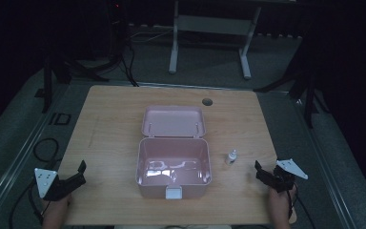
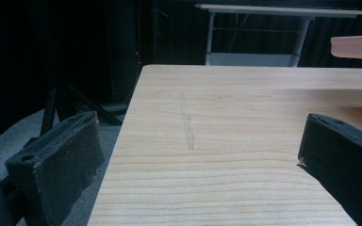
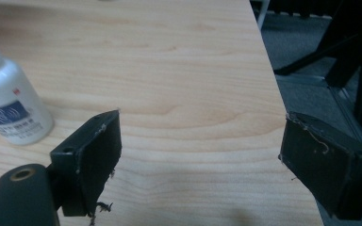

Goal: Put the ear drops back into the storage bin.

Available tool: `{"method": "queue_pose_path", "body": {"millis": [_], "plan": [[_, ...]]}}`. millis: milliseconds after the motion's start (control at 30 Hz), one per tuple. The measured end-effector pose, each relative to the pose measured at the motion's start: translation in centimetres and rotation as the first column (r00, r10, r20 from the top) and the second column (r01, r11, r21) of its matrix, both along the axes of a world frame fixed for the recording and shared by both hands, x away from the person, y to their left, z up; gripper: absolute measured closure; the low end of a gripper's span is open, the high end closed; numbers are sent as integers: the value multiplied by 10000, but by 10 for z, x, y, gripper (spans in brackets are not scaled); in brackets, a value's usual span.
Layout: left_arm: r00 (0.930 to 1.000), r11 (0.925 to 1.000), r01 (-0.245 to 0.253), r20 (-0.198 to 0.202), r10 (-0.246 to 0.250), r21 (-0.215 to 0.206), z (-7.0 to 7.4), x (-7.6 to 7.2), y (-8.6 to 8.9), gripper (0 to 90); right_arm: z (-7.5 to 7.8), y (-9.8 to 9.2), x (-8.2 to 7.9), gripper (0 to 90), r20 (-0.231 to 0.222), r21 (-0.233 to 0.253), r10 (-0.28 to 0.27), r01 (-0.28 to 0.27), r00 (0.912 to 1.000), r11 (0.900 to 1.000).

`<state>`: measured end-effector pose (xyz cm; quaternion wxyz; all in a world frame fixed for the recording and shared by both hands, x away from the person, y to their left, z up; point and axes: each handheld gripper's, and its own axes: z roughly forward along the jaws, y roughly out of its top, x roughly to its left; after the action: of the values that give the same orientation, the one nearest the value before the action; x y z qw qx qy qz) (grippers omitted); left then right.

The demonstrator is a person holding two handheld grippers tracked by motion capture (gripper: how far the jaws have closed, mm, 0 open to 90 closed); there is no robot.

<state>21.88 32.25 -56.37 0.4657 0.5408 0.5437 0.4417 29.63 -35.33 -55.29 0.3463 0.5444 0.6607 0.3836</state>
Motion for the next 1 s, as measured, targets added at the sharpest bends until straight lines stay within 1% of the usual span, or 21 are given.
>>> {"method": "queue_pose_path", "body": {"millis": [67, 200, 267, 333, 367, 400, 433, 467, 500, 533, 567, 600, 667, 700, 733, 767, 800, 833, 867, 967, 1000], "plan": [[10000, 10000, 4, 11, -4, -18, 0, 0, 0, 5, 0, 1, 1, 131, -130, -102, -61, 60, 9999, 9999], [10000, 10000, 31, 2, -31, -20, 0, 0, 0, 5, 0, 0, 2, 131, -221, -25, 25, -26, 9998, 10000], [10000, 10000, 24, 8, -24, -49, 0, 0, 1, 5, 0, 0, 3, 131, -365, 39, 228, -226, 9991, 9997], [10000, 10000, 37, 27, -37, -77, 0, 0, 1, 5, 0, 1, 5, 131, -579, -87, 468, -473, 9972, 9988], [10000, 10000, 37, 27, -37, -77, 0, 0, 1, 5, 0, 1, 5, 131, -579, -87, 468, -473, 9972, 9988], [10000, 10000, 22, 26, -22, -90, 0, 0, 1, 5, 2, 2, 7, 131, -755, -240, 712, -732, 9946, 9970], [10000, 10000, 22, 26, -22, -90, 0, 0, 1, 5, 2, 2, 7, 131, -755, -240, 712, -732, 9946, 9970], [10000, 10000, 26, 29, -26, -95, 0, 0, 1, 5, 5, 4, 8, 131, -951, -312, 925, -958, 9912, 9949], [10000, 10000, 21, 22, -21, -90, 0, 0, 1, 5, 6, 5, 9, 131, -1064, -372, 946, -991, 9898, 9944], [10000, 10000, 21, 15, -21, -84, 0, 0, 1, 5, 7, 5, 10, 131, -1345, -266, 1020, -1065, 9857, 9940], [10000, 10000, 20, 32, -20, -84, 0, 0, 1, 5, 7, 6, 12, 131, -1842, -66, 1208, -1241, 9754, 9922], [10000, 10000, 19, 22, -19, -79, 0, 0, 1, 5, 6, 8, 13, 127, -2256, -31, 1363, -1407, 9646, 9901], [10000, 10000, 28, 11, -28, -74, 0, 0, 1, 5, 3, 12, 15, 126, -2882, -331, 1446, -1607, 9466, 9864], [10000, 10000, 26, 15, -26, -81, 0, 0, 1, 5, 2, 13, 15, 125, -3149, -366, 1513, -1713, 9370, 9845], [10000, 10000, 26, 15, -26, -81, 0, 0, 1, 5, 2, 13, 15, 125, -3149, -366, 1513, -1713, 9370, 9845], [10000, 10000, 29, 9, -29, -72, 0, 0, 1, 5, 2, 15, 16, 120, -3505, -302, 1574, -1791, 9233, 9834], [10000, 10000, 24, 8, -24, -67, 0, 0, 1, 5, 3, 16, 15, 120, -3565, -412, 1538, -1800, 9216, 9828], [10000, 10000, 32, -4, -33, -55, 0, 0, 1, 5, 4, 16, 15, 120, -3709, -424, 1565, -1850, 9154, 9818], [10000, 10000, 37, -5, -37, -55, 0, 0, 1, 5, 5, 17, 16, 120, -3890, -392, 1617, -1917, 9069, 9807], [10000, 10000, 53, -6, -53, -62, 0, 0, 1, 5, 8, 19, 18, 120, -4480, -424, 1750, -2163, 8767, 9754], [10000, 10000, 53, -6, -53, -62, 0, 0, 1, 5, 8, 19, 18, 120, -4480, -424, 1750, -2163, 8767, 9754]]}}
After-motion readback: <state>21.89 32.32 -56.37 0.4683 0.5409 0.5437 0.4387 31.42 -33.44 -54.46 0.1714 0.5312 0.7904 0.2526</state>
